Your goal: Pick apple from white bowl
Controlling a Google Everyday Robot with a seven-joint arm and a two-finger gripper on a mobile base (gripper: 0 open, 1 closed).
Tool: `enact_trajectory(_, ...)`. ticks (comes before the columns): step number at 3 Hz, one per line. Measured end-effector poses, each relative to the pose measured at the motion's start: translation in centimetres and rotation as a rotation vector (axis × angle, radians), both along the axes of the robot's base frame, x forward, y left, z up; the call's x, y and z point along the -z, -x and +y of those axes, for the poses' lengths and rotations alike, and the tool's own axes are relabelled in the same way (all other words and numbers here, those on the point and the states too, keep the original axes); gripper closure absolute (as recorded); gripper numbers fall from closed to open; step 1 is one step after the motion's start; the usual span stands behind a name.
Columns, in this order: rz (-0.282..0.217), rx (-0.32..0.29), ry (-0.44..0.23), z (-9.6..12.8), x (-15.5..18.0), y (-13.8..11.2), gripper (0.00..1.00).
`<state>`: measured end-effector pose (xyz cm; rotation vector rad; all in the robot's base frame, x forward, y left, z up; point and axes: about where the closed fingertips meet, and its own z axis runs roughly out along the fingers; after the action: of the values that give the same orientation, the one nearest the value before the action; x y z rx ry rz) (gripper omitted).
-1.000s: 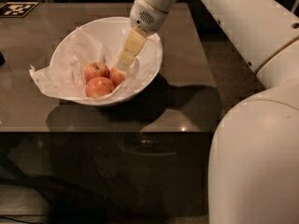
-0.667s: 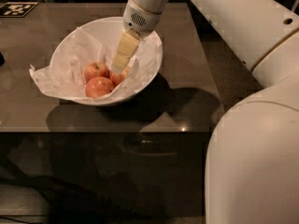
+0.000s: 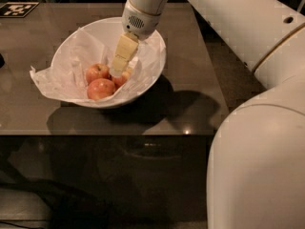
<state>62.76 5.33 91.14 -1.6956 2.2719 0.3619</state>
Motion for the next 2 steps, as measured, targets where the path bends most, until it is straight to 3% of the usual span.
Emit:
enact_trajectory(1,-0.016,-0.004,-0.038,-0.4,-1.4,0.0,0.00)
enact_trajectory(2,-0.050,0.011,-0.075,-1.0,-3.8,1.6,0.00)
